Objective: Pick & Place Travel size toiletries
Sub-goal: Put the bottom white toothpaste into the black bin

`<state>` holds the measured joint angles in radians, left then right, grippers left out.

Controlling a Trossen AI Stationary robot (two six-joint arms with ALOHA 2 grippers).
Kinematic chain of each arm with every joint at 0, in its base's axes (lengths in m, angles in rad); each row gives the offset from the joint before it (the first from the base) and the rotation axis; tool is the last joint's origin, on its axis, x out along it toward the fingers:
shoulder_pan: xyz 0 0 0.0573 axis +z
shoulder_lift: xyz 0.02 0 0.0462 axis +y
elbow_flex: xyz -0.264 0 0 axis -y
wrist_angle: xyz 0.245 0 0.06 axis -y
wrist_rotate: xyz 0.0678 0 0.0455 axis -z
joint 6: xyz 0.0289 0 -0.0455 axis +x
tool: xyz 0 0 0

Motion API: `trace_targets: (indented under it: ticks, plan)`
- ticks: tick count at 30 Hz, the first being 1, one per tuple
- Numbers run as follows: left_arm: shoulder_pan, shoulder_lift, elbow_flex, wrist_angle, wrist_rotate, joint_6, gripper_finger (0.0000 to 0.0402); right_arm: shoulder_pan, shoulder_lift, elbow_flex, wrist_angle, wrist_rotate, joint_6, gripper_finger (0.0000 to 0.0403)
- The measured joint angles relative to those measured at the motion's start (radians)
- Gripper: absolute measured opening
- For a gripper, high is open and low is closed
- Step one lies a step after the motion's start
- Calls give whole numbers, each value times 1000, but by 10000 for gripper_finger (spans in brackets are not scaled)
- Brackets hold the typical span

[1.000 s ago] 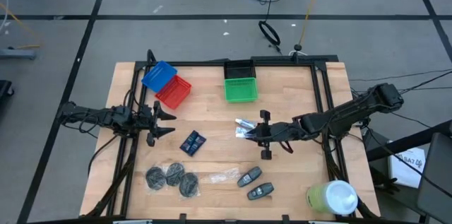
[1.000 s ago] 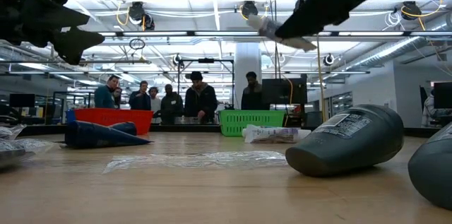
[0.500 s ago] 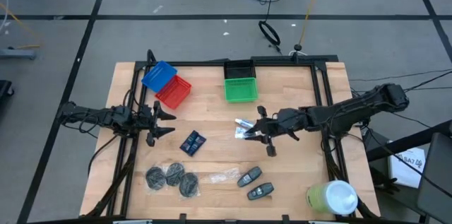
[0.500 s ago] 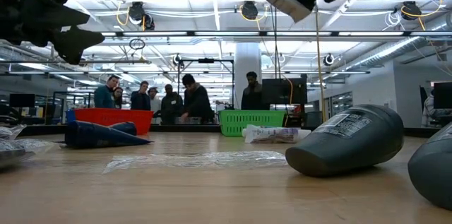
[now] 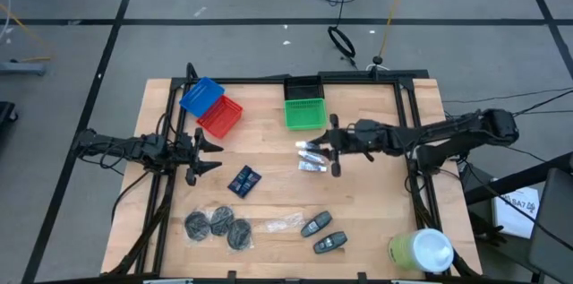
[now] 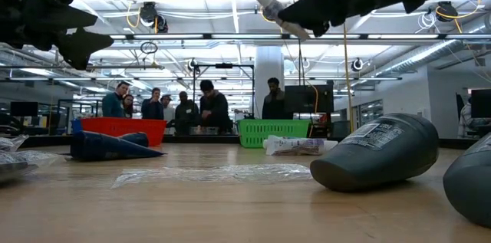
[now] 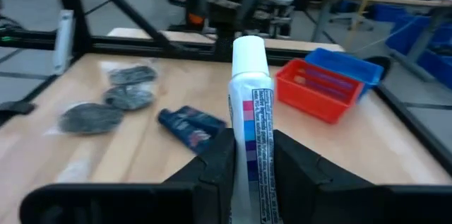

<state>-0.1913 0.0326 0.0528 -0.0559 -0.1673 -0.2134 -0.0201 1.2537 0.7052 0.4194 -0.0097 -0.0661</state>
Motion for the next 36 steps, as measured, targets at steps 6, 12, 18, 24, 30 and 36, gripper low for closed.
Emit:
trace_targets:
  ticks: [6,12,18,24,30,36]
  plan:
    - [0,0,0,0,0,0,237,-111,0,0,33,-37,-3,73]
    - [0,0,0,0,0,0,237,-211,0,0,81,-48,-7,73]
    - [0,0,0,0,0,0,237,-294,1,0,92,-48,-33,73]
    - [0,0,0,0,0,0,237,-372,55,-1,177,-48,-25,73]
    - [0,0,0,0,0,0,237,-486,145,42,165,-140,4,73]
    - [0,0,0,0,0,0,237,-598,205,232,-92,-234,5,73]
